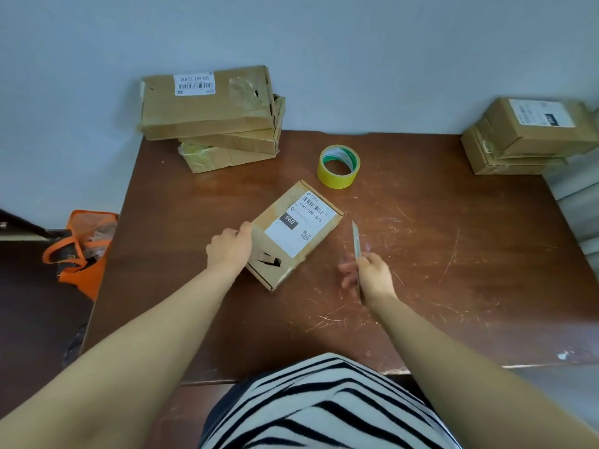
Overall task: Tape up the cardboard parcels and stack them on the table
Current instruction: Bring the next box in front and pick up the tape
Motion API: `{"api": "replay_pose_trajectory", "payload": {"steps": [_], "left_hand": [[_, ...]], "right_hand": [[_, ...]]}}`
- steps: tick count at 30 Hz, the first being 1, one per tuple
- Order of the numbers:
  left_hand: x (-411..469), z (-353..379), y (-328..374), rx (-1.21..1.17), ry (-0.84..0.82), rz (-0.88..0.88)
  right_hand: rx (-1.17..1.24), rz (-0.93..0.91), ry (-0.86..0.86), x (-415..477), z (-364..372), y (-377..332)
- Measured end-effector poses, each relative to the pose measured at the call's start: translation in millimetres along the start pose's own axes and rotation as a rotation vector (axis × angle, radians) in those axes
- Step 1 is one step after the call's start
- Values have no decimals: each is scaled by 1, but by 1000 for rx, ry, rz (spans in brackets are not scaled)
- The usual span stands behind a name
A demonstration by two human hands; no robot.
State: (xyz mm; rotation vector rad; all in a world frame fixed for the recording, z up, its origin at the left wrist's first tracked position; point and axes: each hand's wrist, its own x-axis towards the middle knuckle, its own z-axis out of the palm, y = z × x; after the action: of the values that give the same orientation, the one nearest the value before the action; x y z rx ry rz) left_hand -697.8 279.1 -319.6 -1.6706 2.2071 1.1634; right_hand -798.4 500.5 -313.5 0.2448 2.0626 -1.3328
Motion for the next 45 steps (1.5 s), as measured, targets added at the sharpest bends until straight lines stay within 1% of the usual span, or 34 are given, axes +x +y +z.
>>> {"api": "replay_pose_trajectory", "payload": {"steps": [1,2,3,5,8,10,12,14,15,19,22,26,28,32,38,45], "left_hand": [[-1,0,0,-23,-13,-10],[-4,1,-1,-47,-19,-12],[-6,1,-2,-74,-23,-6],[-11,1,-6,-183,-67,2],[-16,-5,-13,-453,-260,-47],[-18,-9,-16,-548,-333,-47],[-18,-11,-16,-605,-327,-21],[-19,-13,-12,-659,-283,-25],[-18,-13,-9,-667,-263,-32],[-14,-13,-2,-673,-237,-50],[-13,-12,1,-666,-228,-56],[-13,-12,4,-662,-218,-48],[-12,-13,5,-666,-216,-44],[-12,-13,5,-666,-211,-41],[-10,-12,5,-669,-206,-37],[-9,-7,5,-672,-207,-45]], "right_hand": [[179,78,-109,-5,17,-8],[301,134,-182,-8,32,-15],[368,163,-224,-9,42,-19],[401,153,-254,-8,50,-21],[269,65,-261,-3,43,-22],[130,-33,-212,-4,33,-26],[-41,-182,-143,-6,22,-30],[-207,-295,-122,-9,12,-33],[-269,-306,-127,-11,8,-36],[-462,-197,-174,-18,-5,-51],[-597,-163,-258,-25,-7,-65],[-756,-243,-326,-34,1,-82],[-857,-290,-312,-36,5,-88],[-1029,-306,-294,-39,10,-94],[-1072,-303,-307,-37,20,-99],[-953,-220,-354,-46,30,-98]]}}
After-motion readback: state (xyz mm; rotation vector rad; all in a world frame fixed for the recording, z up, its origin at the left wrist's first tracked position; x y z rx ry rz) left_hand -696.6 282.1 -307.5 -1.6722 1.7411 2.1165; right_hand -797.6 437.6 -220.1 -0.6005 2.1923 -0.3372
